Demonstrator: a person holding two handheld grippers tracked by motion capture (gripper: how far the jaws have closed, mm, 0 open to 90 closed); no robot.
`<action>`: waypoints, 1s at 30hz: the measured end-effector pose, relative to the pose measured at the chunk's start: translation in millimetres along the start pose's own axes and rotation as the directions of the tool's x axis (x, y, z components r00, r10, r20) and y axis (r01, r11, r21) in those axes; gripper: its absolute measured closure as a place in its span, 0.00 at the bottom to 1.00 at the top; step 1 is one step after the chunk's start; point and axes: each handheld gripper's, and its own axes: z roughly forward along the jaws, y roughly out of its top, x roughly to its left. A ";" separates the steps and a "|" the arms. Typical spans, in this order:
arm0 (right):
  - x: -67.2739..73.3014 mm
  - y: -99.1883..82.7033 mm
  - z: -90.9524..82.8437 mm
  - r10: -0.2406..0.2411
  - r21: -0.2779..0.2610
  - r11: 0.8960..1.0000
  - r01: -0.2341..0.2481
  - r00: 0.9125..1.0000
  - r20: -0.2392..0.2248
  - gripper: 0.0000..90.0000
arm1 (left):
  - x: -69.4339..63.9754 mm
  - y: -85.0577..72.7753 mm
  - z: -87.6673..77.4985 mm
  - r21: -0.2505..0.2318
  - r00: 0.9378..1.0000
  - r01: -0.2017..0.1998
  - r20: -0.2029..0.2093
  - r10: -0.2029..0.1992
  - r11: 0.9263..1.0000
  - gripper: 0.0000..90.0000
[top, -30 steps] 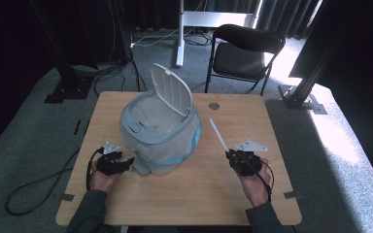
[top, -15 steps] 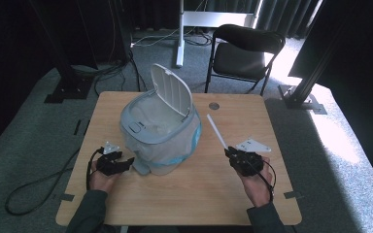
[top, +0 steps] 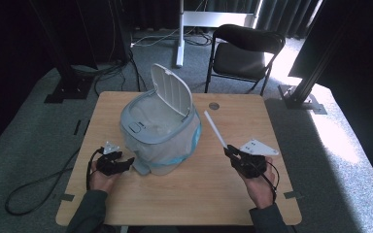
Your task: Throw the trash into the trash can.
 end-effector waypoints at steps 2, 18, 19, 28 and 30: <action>2.6 1.4 -2.5 -0.013 -0.015 1.000 0.013 1.000 -0.018 0.87 | -0.1 0.0 0.0 -0.001 1.000 0.000 -0.001 0.000 1.000 0.39; 25.1 8.9 -10.2 -0.152 -0.103 0.985 0.140 0.982 -0.116 0.87 | -0.1 0.0 0.0 0.000 1.000 0.000 0.000 0.000 1.000 0.39; 25.6 9.8 -8.7 -0.155 -0.099 0.985 0.144 0.981 -0.120 0.87 | -0.1 0.0 0.1 -0.001 1.000 0.001 0.000 -0.001 1.000 0.39; 28.3 19.6 10.5 -0.164 -0.057 0.986 0.157 0.974 -0.157 0.87 | 0.0 0.0 0.1 -0.001 1.000 0.001 0.001 -0.001 1.000 0.39; 29.4 22.2 14.4 -0.171 -0.052 0.985 0.164 0.972 -0.163 0.87 | 0.0 0.1 0.0 0.000 1.000 0.001 0.001 -0.001 1.000 0.39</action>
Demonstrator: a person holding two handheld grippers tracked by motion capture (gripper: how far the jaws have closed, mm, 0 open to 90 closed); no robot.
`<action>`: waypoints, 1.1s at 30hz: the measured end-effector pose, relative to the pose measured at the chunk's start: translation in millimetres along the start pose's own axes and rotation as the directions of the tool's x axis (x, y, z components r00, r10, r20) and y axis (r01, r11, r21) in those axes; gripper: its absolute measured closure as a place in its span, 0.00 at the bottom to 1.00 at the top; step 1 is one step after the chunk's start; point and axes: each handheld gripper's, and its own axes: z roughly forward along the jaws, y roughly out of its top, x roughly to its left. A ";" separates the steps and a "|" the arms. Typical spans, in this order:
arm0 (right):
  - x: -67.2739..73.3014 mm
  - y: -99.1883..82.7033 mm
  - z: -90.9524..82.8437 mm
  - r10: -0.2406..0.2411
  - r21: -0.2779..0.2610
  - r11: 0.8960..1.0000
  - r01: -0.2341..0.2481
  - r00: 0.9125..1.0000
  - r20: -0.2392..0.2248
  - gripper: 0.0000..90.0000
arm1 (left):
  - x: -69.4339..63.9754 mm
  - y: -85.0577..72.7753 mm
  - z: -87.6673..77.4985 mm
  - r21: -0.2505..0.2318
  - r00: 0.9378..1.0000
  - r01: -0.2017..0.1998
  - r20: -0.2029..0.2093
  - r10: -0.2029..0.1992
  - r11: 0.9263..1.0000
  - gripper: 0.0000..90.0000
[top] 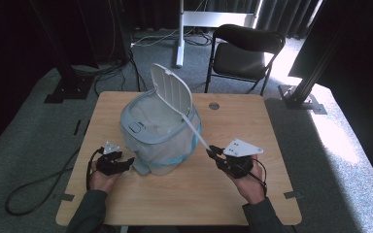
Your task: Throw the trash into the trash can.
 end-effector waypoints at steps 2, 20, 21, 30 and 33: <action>-0.1 2.6 4.6 -0.006 0.008 1.000 0.006 1.000 -0.006 0.87 | 0.1 0.0 0.0 0.001 1.000 -0.002 -0.001 0.002 1.000 0.39; -0.9 38.3 15.4 -0.020 -0.044 0.999 0.019 0.999 -0.027 0.88 | 0.2 0.0 0.0 0.001 1.000 -0.001 0.001 0.001 1.000 0.39; -0.9 40.6 15.3 -0.020 -0.048 0.999 0.019 0.999 -0.027 0.88 | 0.2 0.0 0.0 0.000 1.000 -0.001 0.000 0.001 1.000 0.39; -3.5 57.4 17.9 -0.034 -0.062 0.998 0.031 0.999 -0.037 0.88 | 0.3 -0.1 0.2 -0.002 1.000 -0.001 0.001 0.001 1.000 0.39; -5.0 64.4 17.7 -0.037 -0.076 0.997 0.034 0.999 -0.040 0.88 | 0.4 -0.1 0.2 -0.002 1.000 -0.001 0.002 0.001 1.000 0.39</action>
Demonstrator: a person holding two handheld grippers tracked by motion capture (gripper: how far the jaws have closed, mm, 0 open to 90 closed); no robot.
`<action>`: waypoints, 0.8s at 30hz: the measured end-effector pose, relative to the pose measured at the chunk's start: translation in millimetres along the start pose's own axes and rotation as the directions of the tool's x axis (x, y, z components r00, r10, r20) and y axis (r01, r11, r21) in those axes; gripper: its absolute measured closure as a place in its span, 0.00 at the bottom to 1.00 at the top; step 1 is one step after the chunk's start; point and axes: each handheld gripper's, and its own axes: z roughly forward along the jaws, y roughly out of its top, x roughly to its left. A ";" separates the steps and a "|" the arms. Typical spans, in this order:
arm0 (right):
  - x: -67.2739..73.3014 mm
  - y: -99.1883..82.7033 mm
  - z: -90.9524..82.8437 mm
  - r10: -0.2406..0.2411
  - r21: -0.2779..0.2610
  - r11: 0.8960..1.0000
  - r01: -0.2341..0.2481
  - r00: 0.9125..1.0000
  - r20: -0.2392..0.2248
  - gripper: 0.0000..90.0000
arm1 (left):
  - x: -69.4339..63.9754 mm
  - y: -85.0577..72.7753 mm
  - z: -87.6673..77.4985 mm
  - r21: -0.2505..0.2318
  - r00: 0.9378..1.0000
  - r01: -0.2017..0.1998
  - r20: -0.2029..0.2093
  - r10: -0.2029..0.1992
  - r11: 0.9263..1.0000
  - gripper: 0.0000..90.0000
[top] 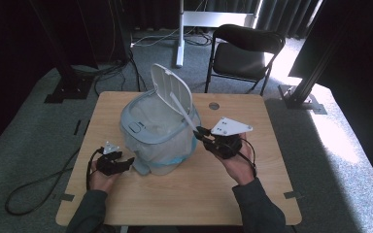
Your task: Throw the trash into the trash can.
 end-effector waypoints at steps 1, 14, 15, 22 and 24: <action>-0.4 2.6 0.0 0.001 -0.003 1.000 -0.001 1.000 0.000 0.88 | 0.0 0.0 0.0 0.001 1.000 0.000 0.001 0.000 1.000 0.39; -3.0 37.0 5.0 -0.012 -0.063 0.998 0.010 1.000 -0.020 0.88 | 0.2 0.1 0.1 0.000 1.000 0.001 0.001 -0.001 1.000 0.39; -3.0 39.6 5.2 -0.012 -0.065 0.998 0.011 1.000 -0.019 0.88 | 0.2 0.1 0.1 0.000 1.000 0.001 0.002 -0.001 1.000 0.39; -5.0 55.1 6.0 -0.009 -0.093 0.996 0.006 0.999 -0.032 0.88 | 0.4 0.0 0.1 -0.002 1.000 0.002 0.004 -0.002 1.000 0.39; -4.8 58.6 7.2 -0.012 -0.098 0.995 0.008 0.999 -0.035 0.88 | 0.5 0.0 0.1 -0.002 1.000 0.003 0.004 -0.003 1.000 0.39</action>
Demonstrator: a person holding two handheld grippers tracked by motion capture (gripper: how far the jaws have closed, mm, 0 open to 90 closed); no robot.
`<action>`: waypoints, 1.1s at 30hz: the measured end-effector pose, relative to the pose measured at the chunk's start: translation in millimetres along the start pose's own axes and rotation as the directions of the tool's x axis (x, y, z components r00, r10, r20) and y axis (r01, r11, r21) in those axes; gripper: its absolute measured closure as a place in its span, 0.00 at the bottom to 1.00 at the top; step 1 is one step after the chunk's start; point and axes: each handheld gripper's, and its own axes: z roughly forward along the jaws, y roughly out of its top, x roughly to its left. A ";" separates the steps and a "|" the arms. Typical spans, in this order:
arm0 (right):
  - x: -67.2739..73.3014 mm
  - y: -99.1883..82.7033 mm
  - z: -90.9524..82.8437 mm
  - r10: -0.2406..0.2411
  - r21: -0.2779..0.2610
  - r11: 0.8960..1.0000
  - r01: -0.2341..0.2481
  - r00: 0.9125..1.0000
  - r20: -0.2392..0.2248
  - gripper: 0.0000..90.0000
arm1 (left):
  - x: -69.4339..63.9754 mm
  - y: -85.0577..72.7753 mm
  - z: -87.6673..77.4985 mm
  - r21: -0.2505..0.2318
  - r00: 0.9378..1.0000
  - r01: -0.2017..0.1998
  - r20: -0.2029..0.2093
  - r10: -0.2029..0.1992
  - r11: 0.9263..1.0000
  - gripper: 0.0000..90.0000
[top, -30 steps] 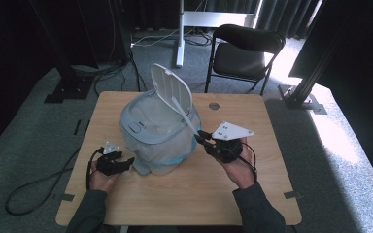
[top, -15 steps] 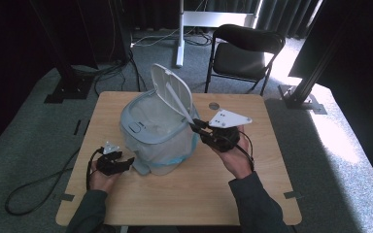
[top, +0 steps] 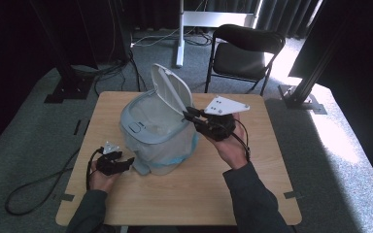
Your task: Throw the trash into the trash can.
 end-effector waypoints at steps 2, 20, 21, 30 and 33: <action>-0.3 3.1 2.0 -0.003 -0.003 1.000 0.003 1.000 -0.002 0.88 | 0.2 0.0 -0.1 0.000 1.000 0.000 0.002 0.000 1.000 0.39; -1.9 30.2 24.8 0.018 -0.046 0.999 -0.019 1.000 -0.021 0.88 | 0.4 0.1 0.0 -0.001 1.000 0.002 0.004 -0.002 1.000 0.39; -1.6 31.0 26.5 0.018 -0.045 0.999 -0.019 1.000 -0.023 0.88 | 0.4 0.1 0.0 -0.001 1.000 0.001 0.004 -0.001 1.000 0.39; 1.3 37.7 39.9 0.020 -0.056 0.998 -0.021 1.000 -0.014 0.87 | 0.7 0.0 -0.1 -0.001 1.000 0.003 0.007 -0.003 1.000 0.39; 2.5 39.2 44.9 0.019 -0.054 0.998 -0.020 1.000 -0.013 0.87 | 0.9 0.1 -0.1 -0.001 1.000 0.004 0.007 -0.004 1.000 0.39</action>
